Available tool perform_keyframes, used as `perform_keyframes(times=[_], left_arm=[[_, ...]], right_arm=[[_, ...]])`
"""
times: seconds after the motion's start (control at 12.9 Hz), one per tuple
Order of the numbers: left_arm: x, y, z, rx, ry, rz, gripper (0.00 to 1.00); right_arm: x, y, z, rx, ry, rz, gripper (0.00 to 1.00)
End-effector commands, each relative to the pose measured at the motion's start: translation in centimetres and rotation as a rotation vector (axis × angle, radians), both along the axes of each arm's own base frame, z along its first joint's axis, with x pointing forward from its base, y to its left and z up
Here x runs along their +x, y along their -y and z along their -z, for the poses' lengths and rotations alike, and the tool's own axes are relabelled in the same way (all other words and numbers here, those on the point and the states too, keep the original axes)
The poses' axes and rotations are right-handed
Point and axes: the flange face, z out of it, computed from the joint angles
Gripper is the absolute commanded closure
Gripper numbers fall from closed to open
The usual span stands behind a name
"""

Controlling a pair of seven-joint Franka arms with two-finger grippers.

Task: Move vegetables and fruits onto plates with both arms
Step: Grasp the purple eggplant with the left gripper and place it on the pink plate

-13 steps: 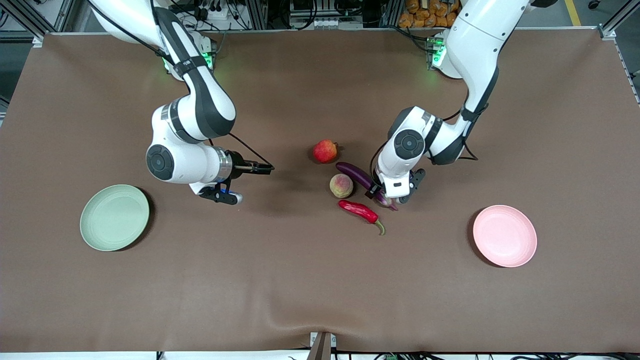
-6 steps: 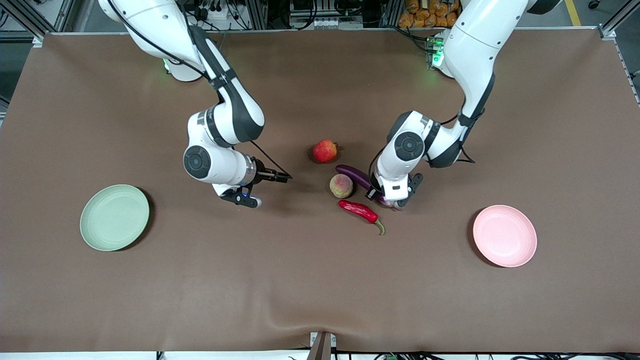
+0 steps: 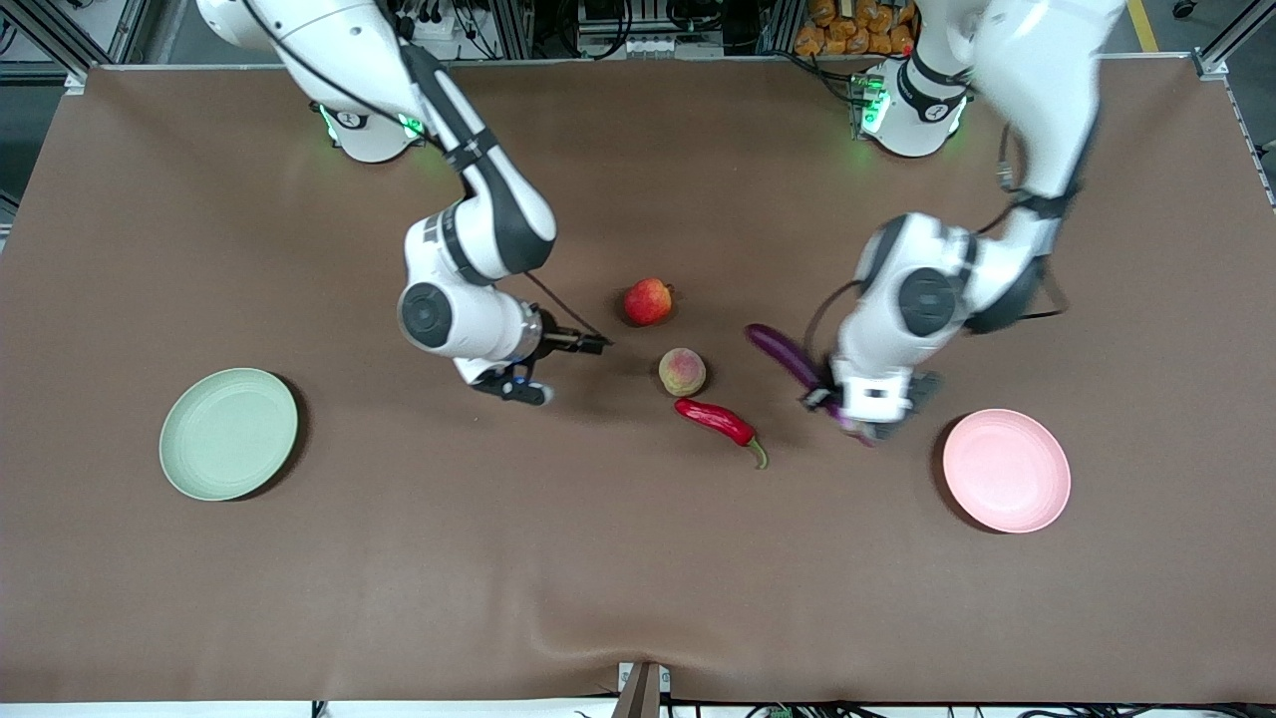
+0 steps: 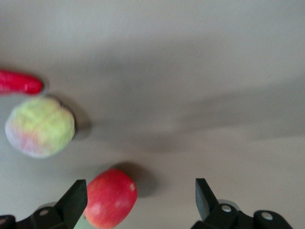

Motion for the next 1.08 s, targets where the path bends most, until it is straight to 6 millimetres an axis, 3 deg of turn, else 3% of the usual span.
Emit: perform_keyframes(times=[0.0, 0.23, 0.54, 0.69, 1.0], left_arm=[[2.9, -7.7, -0.8, -0.015, -0.003, 0.062, 1.00], [5.8, -17.1, 0.9, -0.044, 0.003, 0.082, 1.00], [7.3, -25.8, 4.4, -0.075, 0.006, 0.232, 1.00], [8.0, -27.6, 6.4, -0.086, -0.001, 0.240, 1.00], [8.2, -28.1, 8.9, -0.101, -0.013, 0.285, 1.00]], right_arm=[[-3.3, -5.0, 0.7, -0.019, -0.002, 0.010, 0.00], [-6.7, -8.2, 2.4, -0.047, -0.022, -0.035, 0.00], [-7.5, -9.4, 4.6, -0.061, 0.030, -0.048, 0.00], [-8.0, -10.3, 5.7, -0.060, 0.070, -0.048, 0.00], [-8.9, -11.2, 6.6, -0.060, 0.095, -0.056, 0.00]])
